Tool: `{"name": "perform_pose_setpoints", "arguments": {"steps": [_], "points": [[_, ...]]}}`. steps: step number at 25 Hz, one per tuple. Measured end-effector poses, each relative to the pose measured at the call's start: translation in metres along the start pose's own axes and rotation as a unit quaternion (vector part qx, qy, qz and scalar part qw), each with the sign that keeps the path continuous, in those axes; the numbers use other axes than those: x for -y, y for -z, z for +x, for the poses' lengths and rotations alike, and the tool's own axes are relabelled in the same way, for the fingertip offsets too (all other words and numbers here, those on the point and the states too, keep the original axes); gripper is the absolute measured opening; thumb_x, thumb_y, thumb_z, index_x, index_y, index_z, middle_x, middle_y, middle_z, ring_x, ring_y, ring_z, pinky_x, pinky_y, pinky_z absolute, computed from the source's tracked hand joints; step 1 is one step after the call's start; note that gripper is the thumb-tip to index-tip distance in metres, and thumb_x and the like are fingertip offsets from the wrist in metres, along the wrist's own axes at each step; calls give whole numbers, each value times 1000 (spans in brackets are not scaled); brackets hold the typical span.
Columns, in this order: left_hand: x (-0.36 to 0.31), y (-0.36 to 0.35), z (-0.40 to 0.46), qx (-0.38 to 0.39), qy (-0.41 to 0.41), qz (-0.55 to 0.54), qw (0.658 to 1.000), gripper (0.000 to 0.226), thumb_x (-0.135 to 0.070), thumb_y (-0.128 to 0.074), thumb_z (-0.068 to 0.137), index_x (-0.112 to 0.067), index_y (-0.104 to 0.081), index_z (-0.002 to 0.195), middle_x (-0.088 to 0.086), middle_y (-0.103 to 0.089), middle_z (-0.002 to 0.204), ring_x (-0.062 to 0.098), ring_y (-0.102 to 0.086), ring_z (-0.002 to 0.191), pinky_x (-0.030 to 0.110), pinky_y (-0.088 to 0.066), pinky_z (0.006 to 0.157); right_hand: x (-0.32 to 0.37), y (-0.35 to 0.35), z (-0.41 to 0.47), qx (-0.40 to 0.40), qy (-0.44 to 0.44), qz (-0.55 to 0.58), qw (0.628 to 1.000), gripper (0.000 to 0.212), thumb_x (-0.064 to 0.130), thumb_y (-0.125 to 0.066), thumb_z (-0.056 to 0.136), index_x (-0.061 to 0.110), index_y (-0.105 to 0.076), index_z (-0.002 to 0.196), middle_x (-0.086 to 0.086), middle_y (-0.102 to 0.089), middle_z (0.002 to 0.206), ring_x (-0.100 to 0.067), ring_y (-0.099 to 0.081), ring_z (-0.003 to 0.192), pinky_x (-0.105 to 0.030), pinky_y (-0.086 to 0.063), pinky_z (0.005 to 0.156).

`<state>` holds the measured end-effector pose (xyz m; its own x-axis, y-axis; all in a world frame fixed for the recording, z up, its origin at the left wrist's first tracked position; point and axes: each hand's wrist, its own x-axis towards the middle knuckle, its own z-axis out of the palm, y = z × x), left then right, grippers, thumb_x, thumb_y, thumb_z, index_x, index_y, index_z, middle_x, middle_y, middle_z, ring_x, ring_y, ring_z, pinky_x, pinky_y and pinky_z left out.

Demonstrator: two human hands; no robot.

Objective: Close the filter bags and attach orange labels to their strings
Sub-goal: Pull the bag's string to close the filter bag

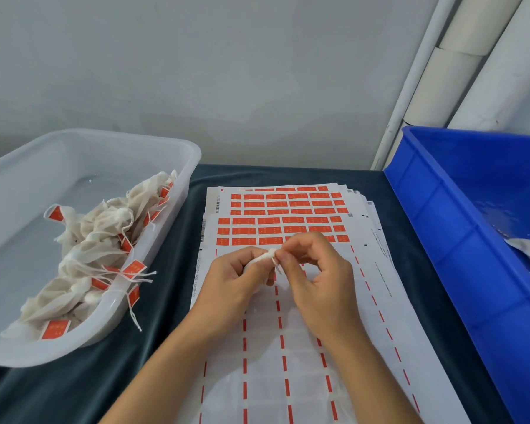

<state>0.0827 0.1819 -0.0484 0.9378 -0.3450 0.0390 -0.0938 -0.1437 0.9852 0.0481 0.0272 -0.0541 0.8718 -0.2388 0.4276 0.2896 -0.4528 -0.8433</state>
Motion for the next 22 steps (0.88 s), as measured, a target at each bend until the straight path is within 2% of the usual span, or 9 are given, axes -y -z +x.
{"name": "perform_pose_setpoints", "arguments": {"steps": [3,7,10,12,14,16,20,22], "points": [[1,-3,0,-10,15,9,1000,36,-39,-58,105,-20,-74,79,0,-60,64,13,-49,58,23,-45,57,-3,0,1,-28,73,-69,995,8,27,-73,94,25,-68,99,15,-66,103,-8,-63,100,-10,-50,87],[-2,-4,0,-48,25,12,998,36,-36,-56,105,-25,-74,75,5,-67,69,15,-58,58,18,-52,57,-5,1,-2,2,107,-81,991,11,20,-74,94,19,-72,105,11,-69,110,-4,-64,106,-12,-50,95],[-2,-3,0,-57,32,-7,998,34,-35,-56,106,-23,-76,81,11,-74,83,34,-69,79,35,-61,67,-4,1,-3,23,105,-71,992,17,26,-74,93,20,-73,110,11,-70,113,-5,-64,110,-15,-51,97],[-1,-4,0,-58,33,-10,998,34,-34,-56,106,-22,-77,82,9,-75,84,37,-69,84,36,-61,69,-4,2,-3,17,112,-82,990,18,29,-75,93,21,-74,109,11,-70,112,-2,-64,107,-12,-50,96],[0,-4,0,-57,33,-1,998,34,-32,-55,106,-21,-77,82,6,-74,83,35,-68,84,30,-59,70,-5,2,-2,8,124,-98,987,18,30,-75,92,19,-75,107,9,-71,108,0,-64,103,-9,-49,95],[3,-5,1,-51,26,10,998,34,-31,-54,106,-20,-76,83,4,-74,82,30,-68,82,30,-59,72,-7,3,-2,5,142,-125,982,17,25,-79,90,17,-76,104,6,-73,104,-2,-64,100,-8,-49,94],[7,-6,1,-52,3,31,998,31,-27,-56,105,-21,-76,83,-2,-72,79,13,-67,77,17,-54,70,-11,2,-2,20,171,-166,971,13,23,-78,91,14,-75,101,2,-73,101,-11,-66,98,-20,-56,92],[7,-6,1,-50,-3,33,998,30,-26,-58,104,-20,-75,81,-3,-71,76,9,-65,73,15,-52,68,-10,2,-3,25,166,-172,971,14,25,-76,91,15,-73,100,2,-73,103,-11,-66,98,-19,-55,93]]}}
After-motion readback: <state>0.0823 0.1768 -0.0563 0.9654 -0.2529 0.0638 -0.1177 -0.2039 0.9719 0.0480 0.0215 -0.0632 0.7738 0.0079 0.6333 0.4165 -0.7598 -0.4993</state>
